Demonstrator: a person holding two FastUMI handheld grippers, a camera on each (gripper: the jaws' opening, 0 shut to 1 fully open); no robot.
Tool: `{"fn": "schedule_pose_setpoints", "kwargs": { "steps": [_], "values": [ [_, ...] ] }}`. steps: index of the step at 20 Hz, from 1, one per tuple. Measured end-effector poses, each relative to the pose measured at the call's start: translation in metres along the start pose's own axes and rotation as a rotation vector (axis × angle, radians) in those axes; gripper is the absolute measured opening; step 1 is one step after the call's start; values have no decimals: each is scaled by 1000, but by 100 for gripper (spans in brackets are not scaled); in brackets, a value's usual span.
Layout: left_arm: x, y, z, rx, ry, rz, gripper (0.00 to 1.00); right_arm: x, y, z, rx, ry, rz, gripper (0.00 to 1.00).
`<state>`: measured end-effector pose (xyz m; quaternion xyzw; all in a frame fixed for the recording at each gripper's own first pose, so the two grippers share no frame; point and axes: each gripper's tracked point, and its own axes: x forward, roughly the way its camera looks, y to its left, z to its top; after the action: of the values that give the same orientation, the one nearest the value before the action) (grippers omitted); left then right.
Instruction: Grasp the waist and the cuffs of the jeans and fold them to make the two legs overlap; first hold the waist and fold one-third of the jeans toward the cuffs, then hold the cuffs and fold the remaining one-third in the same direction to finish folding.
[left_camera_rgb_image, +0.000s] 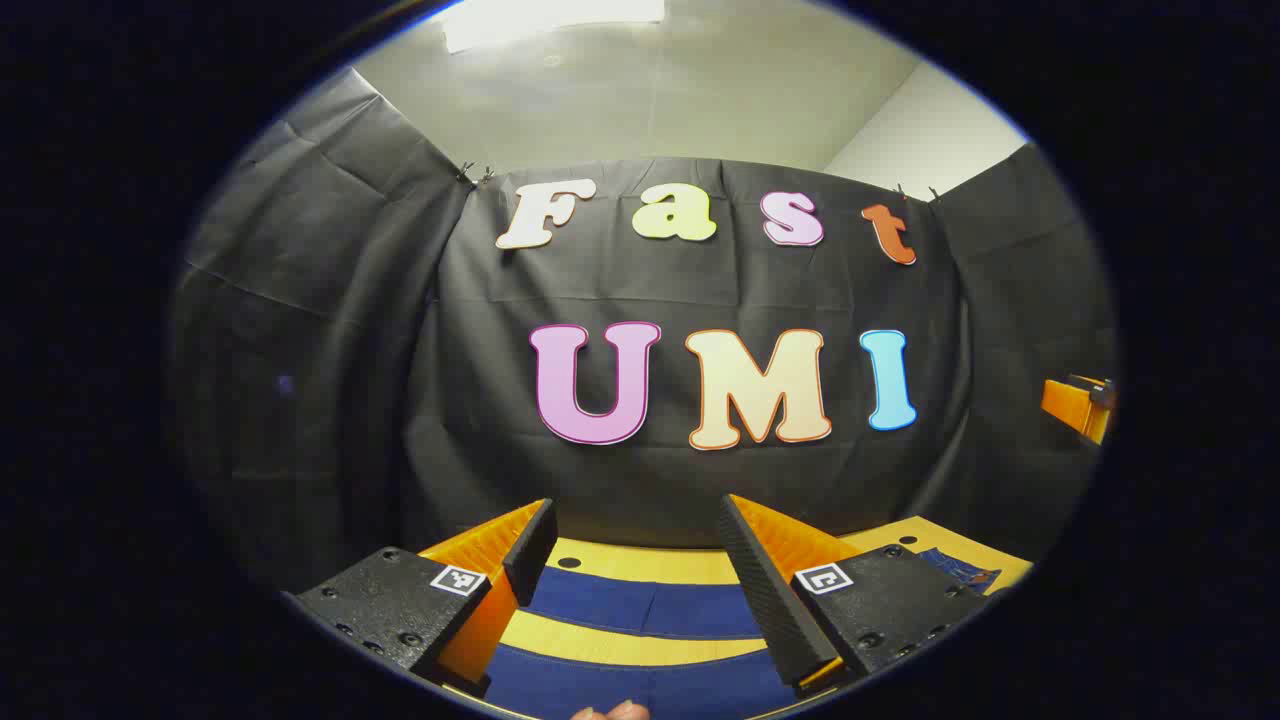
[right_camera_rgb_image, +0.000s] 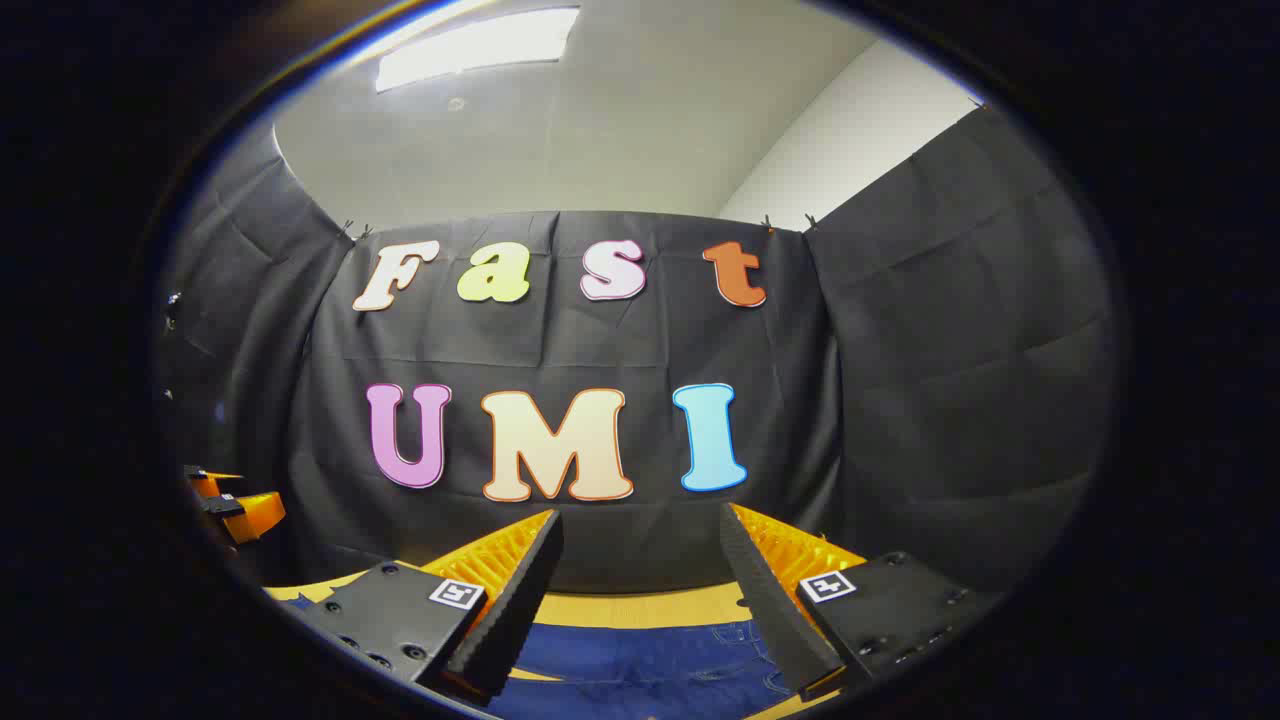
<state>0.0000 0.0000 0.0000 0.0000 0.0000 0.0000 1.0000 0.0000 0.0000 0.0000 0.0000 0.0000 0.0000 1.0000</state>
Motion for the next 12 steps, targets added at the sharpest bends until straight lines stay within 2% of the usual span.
{"fn": "schedule_pose_setpoints", "kwargs": {
  "steps": [12],
  "values": [
    [-2, 21, -14, 9, 36, 25, 96, 3, 17, -2, -2, -2, 21, 98]
  ]
}}
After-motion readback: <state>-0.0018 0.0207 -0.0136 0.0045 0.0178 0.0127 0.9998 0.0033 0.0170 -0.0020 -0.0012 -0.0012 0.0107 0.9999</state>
